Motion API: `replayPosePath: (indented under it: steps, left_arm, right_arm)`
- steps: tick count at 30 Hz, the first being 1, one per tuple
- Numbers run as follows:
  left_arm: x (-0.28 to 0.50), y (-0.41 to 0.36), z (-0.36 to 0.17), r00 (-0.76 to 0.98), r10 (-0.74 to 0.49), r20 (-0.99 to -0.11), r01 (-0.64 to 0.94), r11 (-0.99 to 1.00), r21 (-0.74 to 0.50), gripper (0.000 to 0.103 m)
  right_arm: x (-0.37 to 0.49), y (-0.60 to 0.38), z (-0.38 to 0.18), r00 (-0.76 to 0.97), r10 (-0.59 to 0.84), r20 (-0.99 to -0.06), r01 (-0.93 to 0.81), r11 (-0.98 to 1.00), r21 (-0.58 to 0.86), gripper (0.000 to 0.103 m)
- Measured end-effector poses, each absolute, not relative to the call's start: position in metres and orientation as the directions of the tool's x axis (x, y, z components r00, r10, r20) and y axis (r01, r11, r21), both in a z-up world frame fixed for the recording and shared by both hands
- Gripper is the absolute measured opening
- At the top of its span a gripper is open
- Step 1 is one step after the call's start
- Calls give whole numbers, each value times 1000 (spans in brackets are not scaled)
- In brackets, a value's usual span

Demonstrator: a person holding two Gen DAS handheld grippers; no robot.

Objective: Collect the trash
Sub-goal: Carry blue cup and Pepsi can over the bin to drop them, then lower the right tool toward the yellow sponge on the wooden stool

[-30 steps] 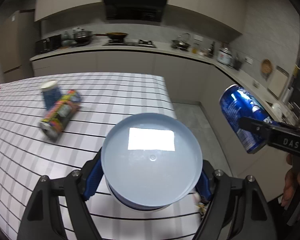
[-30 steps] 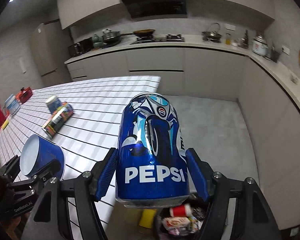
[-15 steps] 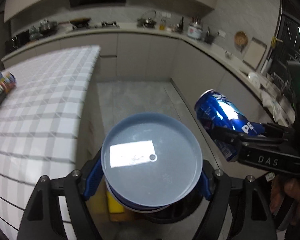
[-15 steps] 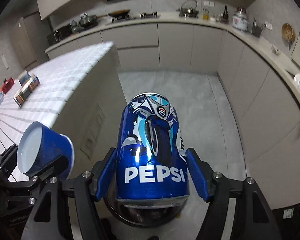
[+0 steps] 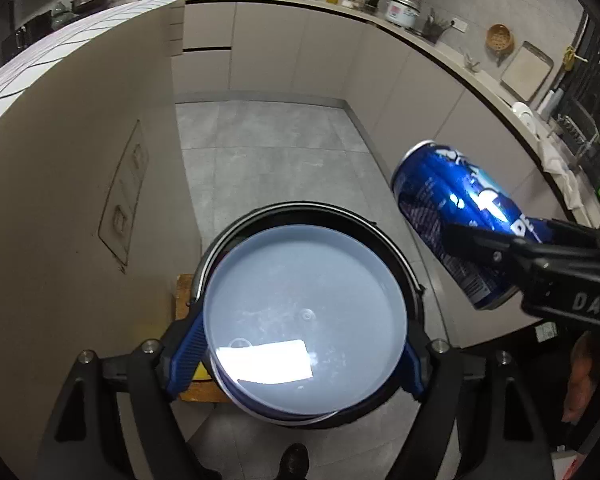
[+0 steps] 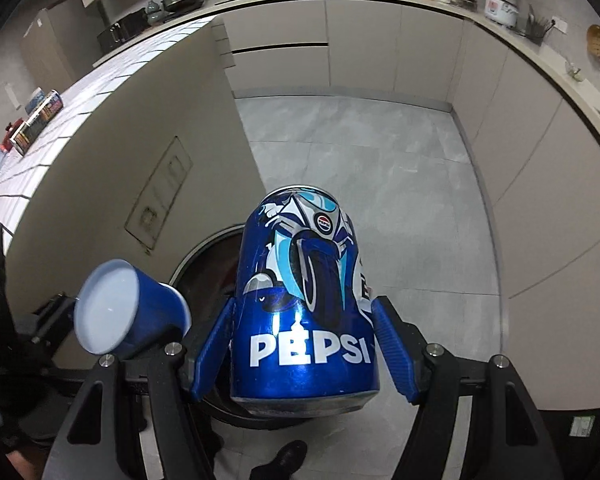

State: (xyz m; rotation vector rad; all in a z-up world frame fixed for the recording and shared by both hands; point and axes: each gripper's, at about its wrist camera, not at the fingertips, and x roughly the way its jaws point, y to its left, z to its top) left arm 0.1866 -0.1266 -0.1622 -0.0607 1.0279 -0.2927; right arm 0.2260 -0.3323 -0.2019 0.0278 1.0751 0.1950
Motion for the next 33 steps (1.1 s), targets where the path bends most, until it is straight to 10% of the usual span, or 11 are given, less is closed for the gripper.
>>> replayPosePath:
  steps: [4,23,33]
  left_arm:
    - [180,-117,-157,514,-196,-835,160,978,-132,95]
    - [163,-91,-48,682,-213,-699,170,977,-133,95]
    - [143,3,-38,750,-54,-660,-20,994,-104,95]
  right_arm:
    - [241,-334,-200,457,207,-865,-127,978,168,100]
    - [232,-333,-90,671,187,-718,-82,981,178,100]
    - [217,-273,-111,599,298,-743,-237,953,191,60]
